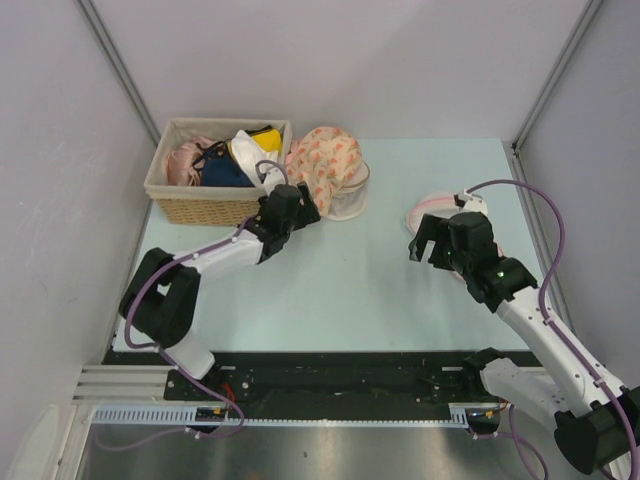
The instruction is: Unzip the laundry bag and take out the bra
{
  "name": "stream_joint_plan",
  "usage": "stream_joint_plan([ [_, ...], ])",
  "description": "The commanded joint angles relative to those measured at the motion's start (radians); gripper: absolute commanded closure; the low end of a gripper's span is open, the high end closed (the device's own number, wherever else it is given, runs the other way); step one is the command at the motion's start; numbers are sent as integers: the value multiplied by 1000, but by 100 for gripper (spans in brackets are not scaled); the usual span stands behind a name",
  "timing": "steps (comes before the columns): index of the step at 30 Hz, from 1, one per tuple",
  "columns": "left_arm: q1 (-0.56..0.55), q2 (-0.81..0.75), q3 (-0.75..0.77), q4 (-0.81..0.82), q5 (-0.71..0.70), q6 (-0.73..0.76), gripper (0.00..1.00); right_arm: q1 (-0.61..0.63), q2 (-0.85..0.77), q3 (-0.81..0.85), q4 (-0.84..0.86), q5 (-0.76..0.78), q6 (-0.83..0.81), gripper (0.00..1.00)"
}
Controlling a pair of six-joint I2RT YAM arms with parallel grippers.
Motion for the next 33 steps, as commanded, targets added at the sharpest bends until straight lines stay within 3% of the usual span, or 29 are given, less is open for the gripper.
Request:
stream_joint_plan([
  [1,6,22,69,95,-22,4,28,4,-13,-7,-12,17,-6,0],
  [2,6,24,70,109,-24,9,36,4,-16,-9,-14,15,-3,0],
  [7,6,50,113,95,-26,56,58,4,-15,-12,-9,14,3,0],
  [9,6,45,127,83,-10,72,78,4,-12,-12,-1,9,2,0],
  [10,5,39,127,80,14,76,93,6,-9,-13,0,9,3,0],
  [11,0,30,127,75,27,81,99,6,-9,-12,3,8,2,0],
  [15,-23,-28,145,11,65,69,100,6,-6,-12,17,11,2,0],
  [24,-190,-183,152,-6,136,84,100,4,-12,-13,36,68,14,0],
  [26,-238,-186,158,-35,175,93,86,4,-16,-12,36,90,23,0],
  [27,-250,-186,156,-45,204,101,69,4,-24,-13,29,104,29,0],
  [28,-264,-185,150,-55,230,101,24,4,-29,-13,23,120,42,0],
  [29,-267,-185,145,-61,261,95,0,4,-33,-12,14,162,48,0],
  [30,-269,-182,147,-66,340,80,0,3,-39,-12,13,181,59,0],
  [33,-269,-203,149,-140,373,101,0,-2,-50,-12,9,196,72,0],
])
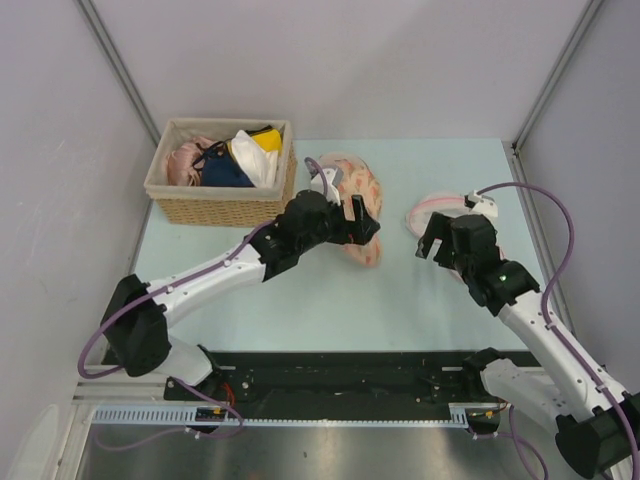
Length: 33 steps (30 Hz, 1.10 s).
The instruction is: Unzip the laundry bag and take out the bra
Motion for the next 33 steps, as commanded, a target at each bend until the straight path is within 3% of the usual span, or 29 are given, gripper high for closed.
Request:
stream_joint_plan([
  [1,6,-68,26,-106,77,34,0,-2,-25,3,13,80,37,0],
  [4,33,-137,35,-150,-73,105,0,9,8,3,45,60,28,1],
  [9,223,-162,58,-169,34,33,0,169,85,36,144,101,20,2],
  [14,305,-208,69,-282,-90,59,0,391,250,134,159,210,-32,1],
  [18,334,-257,23,-345,-153,42,0,474,445,226,167,238,-36,0],
  [22,375,-300,16,-399,-171,50,0,428,518,250,223,131,-4,0],
  [24,383,-329,23,-411,-197,69,0,312,539,244,242,47,55,1],
  [26,386,-352,17,-410,-208,85,0,150,593,207,321,-111,111,0],
  [28,386,-374,-5,-387,-205,86,0,63,669,181,399,-296,177,1],
  [33,386,-377,4,-413,-196,88,0,70,774,179,544,-403,234,1],
])
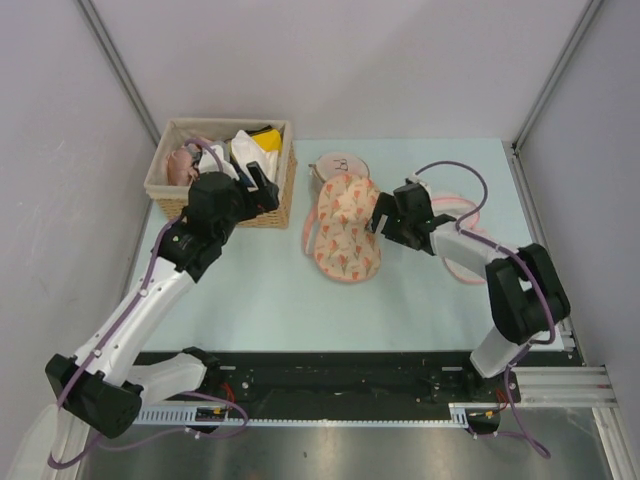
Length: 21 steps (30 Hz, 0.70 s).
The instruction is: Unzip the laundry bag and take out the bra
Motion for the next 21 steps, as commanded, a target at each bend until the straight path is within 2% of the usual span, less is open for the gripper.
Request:
stream_joint_plan([
  [1,5,-17,-1,-18,-18,19,0,77,73,-11,137,-174,93,2],
  [4,5,-32,-41,31,2,8,0,186,97,-17,186,-176,78,1],
  [5,5,-28,-54,39,14,3,0,216,96,-34,227,-217,50,2],
  [6,5,-19,-54,56,34,5,0,300,82,-45,272,-307,11,2],
  [7,5,-8,-50,59,54,21,0,345,62,-53,307,-317,-23,3],
  [10,5,41,-1,33,108,64,0,437,-53,-89,242,-211,-80,0],
  [12,5,64,19,28,114,81,0,401,-168,-182,229,-183,-44,0],
  [14,4,75,16,42,170,107,0,291,-266,-261,223,-187,-28,0],
  [15,2,90,13,56,195,111,0,249,-365,-319,214,-186,-31,0],
  [17,-22,115,11,69,244,114,0,111,-453,-358,134,-184,-48,0],
  [19,-77,182,53,50,208,144,0,-33,-565,-367,28,-181,-85,0],
  [20,-156,214,71,21,175,164,0,-90,-597,-367,-5,-178,-93,0],
  [21,-195,243,88,7,98,184,0,-142,-639,-369,-60,-190,-88,0],
])
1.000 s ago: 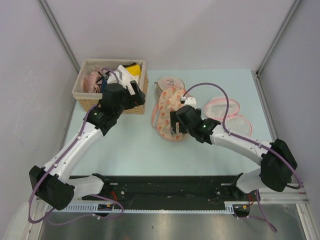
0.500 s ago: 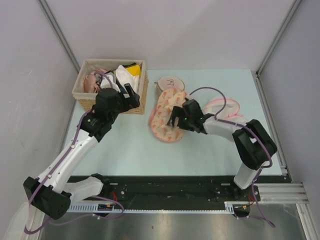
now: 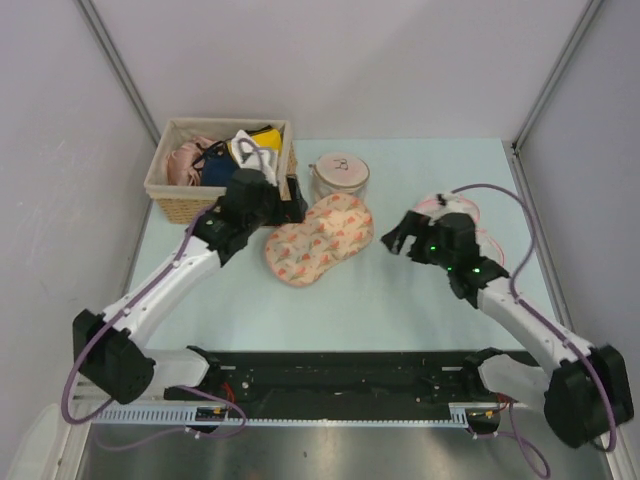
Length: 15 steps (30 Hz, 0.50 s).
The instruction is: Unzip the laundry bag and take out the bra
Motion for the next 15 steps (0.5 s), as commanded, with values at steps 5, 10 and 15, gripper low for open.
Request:
stream_joint_plan([
  [5,-315,272,159,-32,-167,195,1,-534,-168,-12,-325,-192,-18,0],
  [10,-415,347,135,78,-256,356,7,-616,-221,-20,-389,-229,-55,0],
  [15,-432,473,180,112,-270,419,10,-622,-232,-24,-395,-244,-49,0],
])
